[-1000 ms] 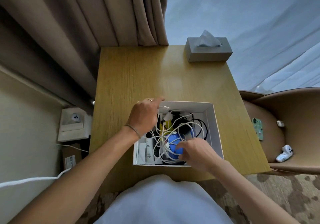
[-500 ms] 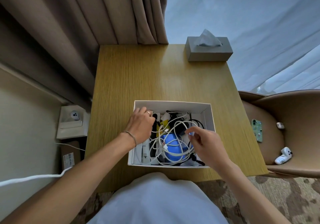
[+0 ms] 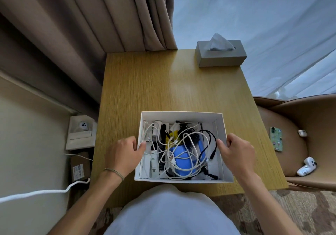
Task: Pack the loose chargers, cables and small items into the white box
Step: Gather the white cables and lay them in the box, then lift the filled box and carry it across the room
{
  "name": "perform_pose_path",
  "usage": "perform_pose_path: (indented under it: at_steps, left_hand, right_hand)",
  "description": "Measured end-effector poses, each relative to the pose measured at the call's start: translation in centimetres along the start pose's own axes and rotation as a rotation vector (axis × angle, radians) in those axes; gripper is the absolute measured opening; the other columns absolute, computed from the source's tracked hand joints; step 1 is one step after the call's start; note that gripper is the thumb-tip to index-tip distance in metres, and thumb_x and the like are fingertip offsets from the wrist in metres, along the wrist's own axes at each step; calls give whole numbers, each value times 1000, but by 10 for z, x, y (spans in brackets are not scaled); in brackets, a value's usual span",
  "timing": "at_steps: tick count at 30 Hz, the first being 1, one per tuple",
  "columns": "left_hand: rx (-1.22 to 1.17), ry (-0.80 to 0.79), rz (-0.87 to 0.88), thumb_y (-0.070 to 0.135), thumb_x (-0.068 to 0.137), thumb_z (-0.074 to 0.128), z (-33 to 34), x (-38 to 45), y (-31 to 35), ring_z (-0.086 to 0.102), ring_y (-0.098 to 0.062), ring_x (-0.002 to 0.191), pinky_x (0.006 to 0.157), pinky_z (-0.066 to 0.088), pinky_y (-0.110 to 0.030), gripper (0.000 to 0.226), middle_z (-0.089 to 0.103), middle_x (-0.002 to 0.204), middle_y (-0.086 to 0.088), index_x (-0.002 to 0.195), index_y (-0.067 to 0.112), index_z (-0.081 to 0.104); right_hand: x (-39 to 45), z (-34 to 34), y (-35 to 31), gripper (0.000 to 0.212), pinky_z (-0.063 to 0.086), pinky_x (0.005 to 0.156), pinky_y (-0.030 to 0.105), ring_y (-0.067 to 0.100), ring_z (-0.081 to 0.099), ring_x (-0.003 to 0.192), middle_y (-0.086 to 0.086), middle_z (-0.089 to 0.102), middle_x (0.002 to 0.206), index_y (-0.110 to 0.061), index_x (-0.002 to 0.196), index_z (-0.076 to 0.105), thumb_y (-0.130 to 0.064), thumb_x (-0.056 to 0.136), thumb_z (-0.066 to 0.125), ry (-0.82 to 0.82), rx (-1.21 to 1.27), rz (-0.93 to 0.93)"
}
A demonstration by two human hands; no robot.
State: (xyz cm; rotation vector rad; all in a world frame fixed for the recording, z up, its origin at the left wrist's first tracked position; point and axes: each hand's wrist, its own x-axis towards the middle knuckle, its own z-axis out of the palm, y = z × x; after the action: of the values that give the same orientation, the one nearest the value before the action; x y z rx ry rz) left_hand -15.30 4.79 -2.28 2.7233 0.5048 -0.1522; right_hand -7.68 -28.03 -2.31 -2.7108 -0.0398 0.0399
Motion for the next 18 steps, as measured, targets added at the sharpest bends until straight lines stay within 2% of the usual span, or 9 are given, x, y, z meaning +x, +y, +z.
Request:
perform_pose_path:
  at_steps: [3, 8, 12, 18]
  left_hand:
    - [62, -95, -58, 45, 96, 52, 11, -3, 1, 31, -12, 41, 43, 25, -23, 49, 36, 48, 5, 55, 18, 46]
    - [44, -124, -123, 35, 101, 48, 11, -4, 11, 27, -11, 40, 43, 21, -25, 52, 31, 47, 5, 53, 18, 41]
    - [-32, -101, -145, 30, 101, 50, 8, -4, 20, 22, -10, 40, 43, 16, -25, 54, 25, 47, 5, 51, 18, 33]
    - [-46, -65, -125, 28, 100, 52, -5, 11, 34, 21, -10, 39, 43, 15, -24, 54, 24, 45, 6, 51, 19, 31]
  right_hand:
    - [6, 3, 8, 50, 23, 42, 21, 10, 28, 39, -6, 38, 44, -18, 54, 39, -32, 88, 73, -27, -71, 56]
    - [20, 14, 23, 55, 31, 45, 22, 13, 34, 38, -6, 41, 45, -19, 51, 41, -43, 99, 51, -238, -186, 143]
    - [31, 12, 29, 57, 27, 43, 20, 11, 30, 37, -7, 37, 44, -19, 49, 37, -40, 100, 49, -254, -222, 61]
    - [40, -1, 25, 55, 27, 43, 21, 10, 29, 39, -8, 37, 46, -19, 52, 37, -41, 101, 48, -262, -208, 102]
